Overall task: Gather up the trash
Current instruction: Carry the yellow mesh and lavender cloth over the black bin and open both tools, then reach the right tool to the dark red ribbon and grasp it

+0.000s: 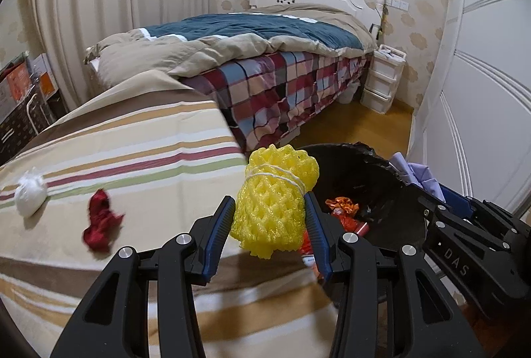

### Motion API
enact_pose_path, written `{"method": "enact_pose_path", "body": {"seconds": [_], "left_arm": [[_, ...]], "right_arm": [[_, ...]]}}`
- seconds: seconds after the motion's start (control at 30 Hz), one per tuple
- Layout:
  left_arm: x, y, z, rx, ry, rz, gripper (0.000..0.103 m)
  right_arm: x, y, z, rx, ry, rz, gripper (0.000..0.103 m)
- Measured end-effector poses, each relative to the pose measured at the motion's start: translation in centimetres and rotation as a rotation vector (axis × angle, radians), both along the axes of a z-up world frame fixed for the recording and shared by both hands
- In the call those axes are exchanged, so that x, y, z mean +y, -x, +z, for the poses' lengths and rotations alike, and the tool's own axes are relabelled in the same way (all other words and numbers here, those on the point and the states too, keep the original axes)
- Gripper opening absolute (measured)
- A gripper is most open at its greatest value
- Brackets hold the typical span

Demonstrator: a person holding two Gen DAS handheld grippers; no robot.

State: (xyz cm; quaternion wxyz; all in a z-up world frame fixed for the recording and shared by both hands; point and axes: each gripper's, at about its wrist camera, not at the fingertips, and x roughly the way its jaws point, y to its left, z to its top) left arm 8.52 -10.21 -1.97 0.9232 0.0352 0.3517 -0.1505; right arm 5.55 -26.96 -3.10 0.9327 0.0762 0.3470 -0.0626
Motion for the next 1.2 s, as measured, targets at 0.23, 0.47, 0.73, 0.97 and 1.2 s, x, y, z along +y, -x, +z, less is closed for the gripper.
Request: {"method": "enact_pose_path", "body": {"seconds": [0.23, 0.47, 0.73, 0.97, 1.2], "left_arm": [[-2.3, -1.7, -1.1, 0.023, -0.024, -0.015, 0.045], [-3.7, -2.5, -1.2, 0.027, -0.039, -0.022, 0.046], [-3.6, -2.8, -1.2, 0.042, -0.035, -0.011, 0.058], [-3.1, -2.4, -0.9, 0.02, -0.04, 0.014, 0.076], [-1.0, -1.8, -0.1, -0.008, -0.043, 0.06, 0.083]], "right_arm": [[-1.7, -1.4, -1.0, 0.019, -0.013, -0.033, 0.033], [-2.8, -2.3, -1.8, 0.035, -0.02, -0.055, 0.034], [-3.2, -2.4, -2.5, 0.05, -0.026, -0.076, 0.046], [-3.0, -1.9, -1.9, 0.036, -0.002, -0.097, 0.06], [-2.4, -1.1, -1.1, 0.022, 0.023, -0.118, 0.08]]}}
